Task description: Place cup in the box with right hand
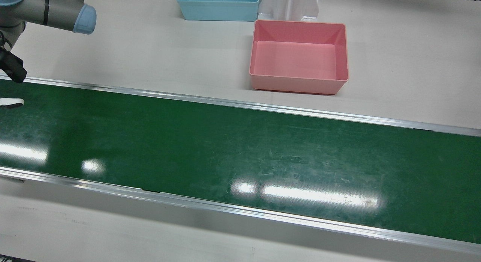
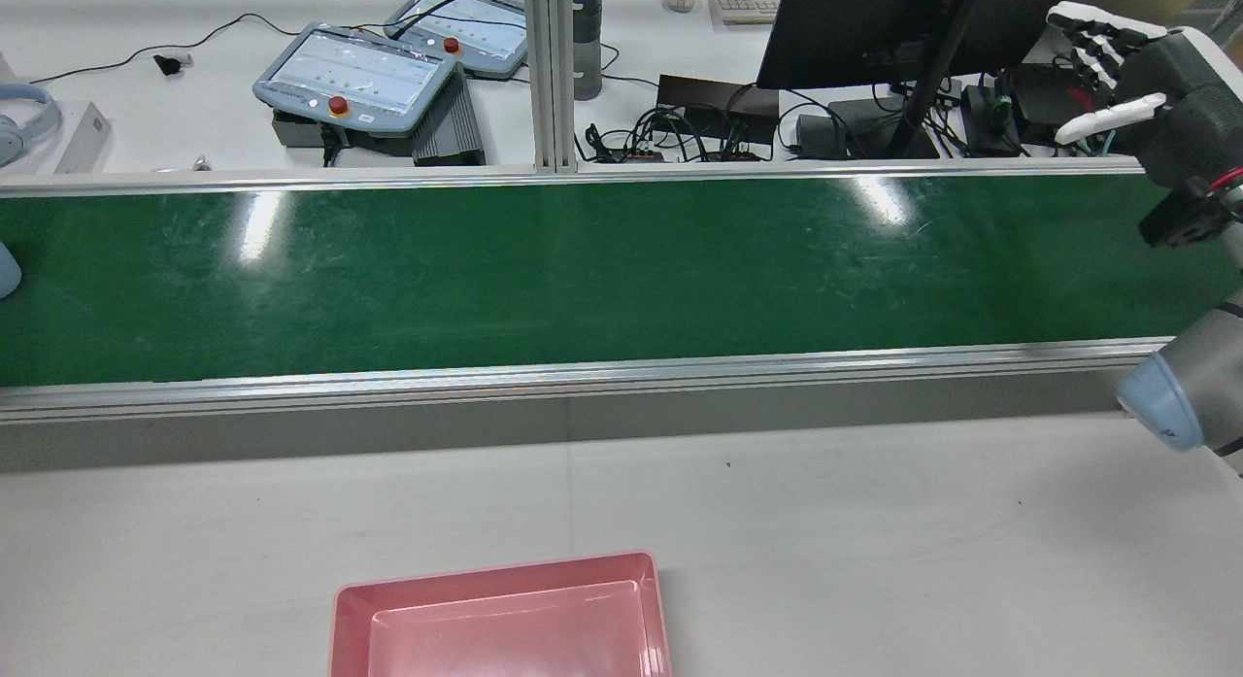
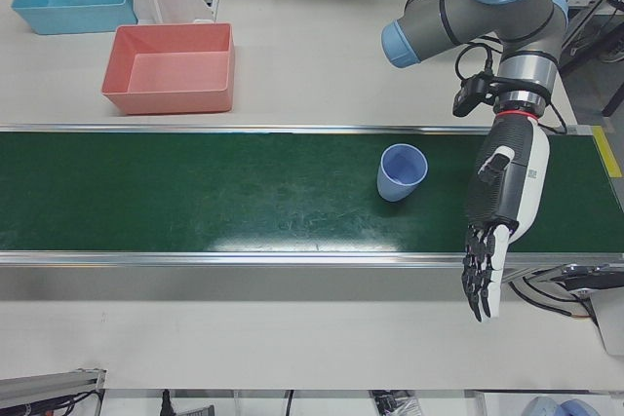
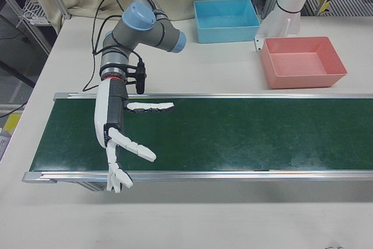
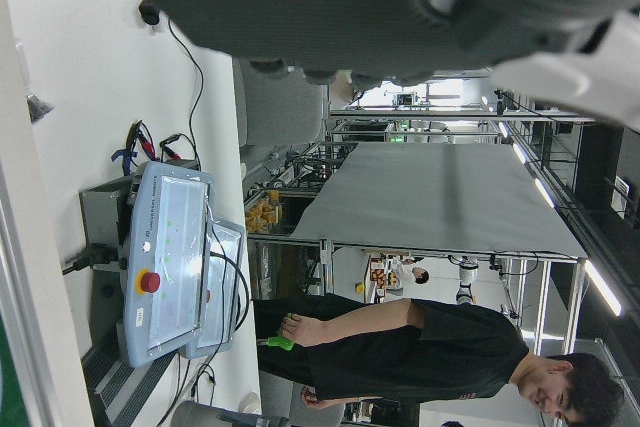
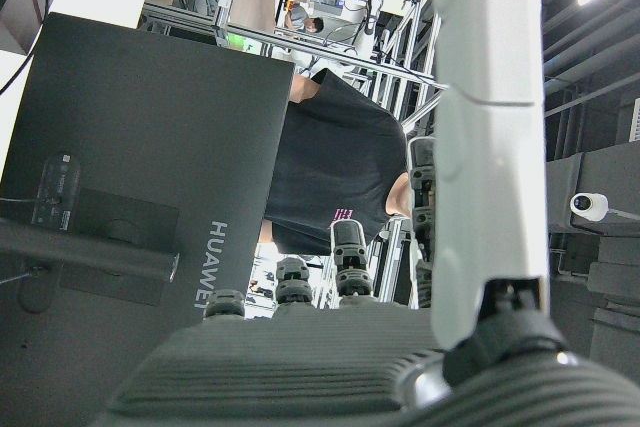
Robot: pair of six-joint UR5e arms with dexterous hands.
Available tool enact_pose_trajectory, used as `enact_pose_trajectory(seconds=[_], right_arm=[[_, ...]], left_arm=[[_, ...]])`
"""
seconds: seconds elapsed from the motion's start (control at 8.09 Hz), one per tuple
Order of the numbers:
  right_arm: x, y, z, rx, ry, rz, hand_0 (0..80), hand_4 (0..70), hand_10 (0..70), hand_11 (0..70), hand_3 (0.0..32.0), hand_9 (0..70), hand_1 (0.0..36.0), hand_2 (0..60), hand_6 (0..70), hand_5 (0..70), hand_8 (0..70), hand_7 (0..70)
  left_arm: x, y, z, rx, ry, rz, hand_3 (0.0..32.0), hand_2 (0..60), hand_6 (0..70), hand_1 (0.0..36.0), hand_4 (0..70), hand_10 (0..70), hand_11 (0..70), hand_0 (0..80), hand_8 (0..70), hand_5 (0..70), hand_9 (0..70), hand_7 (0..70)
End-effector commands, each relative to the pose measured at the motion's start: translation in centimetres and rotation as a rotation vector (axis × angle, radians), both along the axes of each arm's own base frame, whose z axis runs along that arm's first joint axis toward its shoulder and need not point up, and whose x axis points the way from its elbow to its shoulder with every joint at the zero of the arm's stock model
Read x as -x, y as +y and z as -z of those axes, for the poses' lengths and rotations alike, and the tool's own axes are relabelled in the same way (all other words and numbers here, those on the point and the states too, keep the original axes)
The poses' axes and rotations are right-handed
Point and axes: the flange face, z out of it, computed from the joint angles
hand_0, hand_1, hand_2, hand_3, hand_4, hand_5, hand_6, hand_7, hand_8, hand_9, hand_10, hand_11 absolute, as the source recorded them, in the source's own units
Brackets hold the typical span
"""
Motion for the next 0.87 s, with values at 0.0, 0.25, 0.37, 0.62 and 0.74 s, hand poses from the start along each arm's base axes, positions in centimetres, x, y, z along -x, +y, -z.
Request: enact_pose_trajectory(seconds=[0.0, 0.25, 0.37, 0.62, 0.74], right_arm=[[0.4, 0.7, 1.1, 0.0, -0.003, 0.014, 72.7, 22.8, 0.0, 2.4, 0.0, 9.9, 16.3, 0.0, 7.0, 7.2, 3.9, 23.0], [0.9, 0.6, 1.4, 0.013, -0.001, 0.019, 75.7, 24.9, 0.0, 2.1, 0.0, 9.4, 15.1, 0.0, 6.9, 7.1, 3.6, 22.8], [0.5, 0.7, 1.5, 0.013, -0.003, 0.013, 71.2, 21.8, 0.0, 2.1, 0.0, 9.0, 17.2, 0.0, 6.7, 7.1, 3.4, 22.0], [2.9, 0.6, 1.2, 0.024, 0.004, 0.048, 70.9, 22.7, 0.0, 2.3, 0.0, 9.2, 16.4, 0.0, 6.7, 7.1, 3.4, 21.9], [2.8, 0.5, 1.2, 0.025, 0.004, 0.046, 72.6, 23.7, 0.0, 2.1, 0.0, 8.8, 15.7, 0.0, 6.7, 7.1, 3.3, 21.5]], left_arm=[[0.0, 0.0, 0.1, -0.002, 0.0, 0.0, 0.0, 0.0, 0.0, 0.0, 0.0, 0.0, 0.0, 0.0, 0.0, 0.0, 0.0, 0.0], [0.0, 0.0, 0.6, -0.009, 0.001, 0.0, 0.0, 0.0, 0.0, 0.0, 0.0, 0.0, 0.0, 0.0, 0.0, 0.0, 0.0, 0.0], [0.0, 0.1, 0.7, -0.009, 0.001, 0.0, 0.0, 0.0, 0.0, 0.0, 0.0, 0.0, 0.0, 0.0, 0.0, 0.0, 0.0, 0.0], [0.0, 0.1, 0.7, -0.011, 0.001, 0.0, 0.0, 0.0, 0.0, 0.0, 0.0, 0.0, 0.0, 0.0, 0.0, 0.0, 0.0, 0.0], [0.0, 0.1, 0.7, -0.011, 0.001, 0.0, 0.0, 0.0, 0.0, 0.0, 0.0, 0.0, 0.0, 0.0, 0.0, 0.0, 0.0, 0.0]])
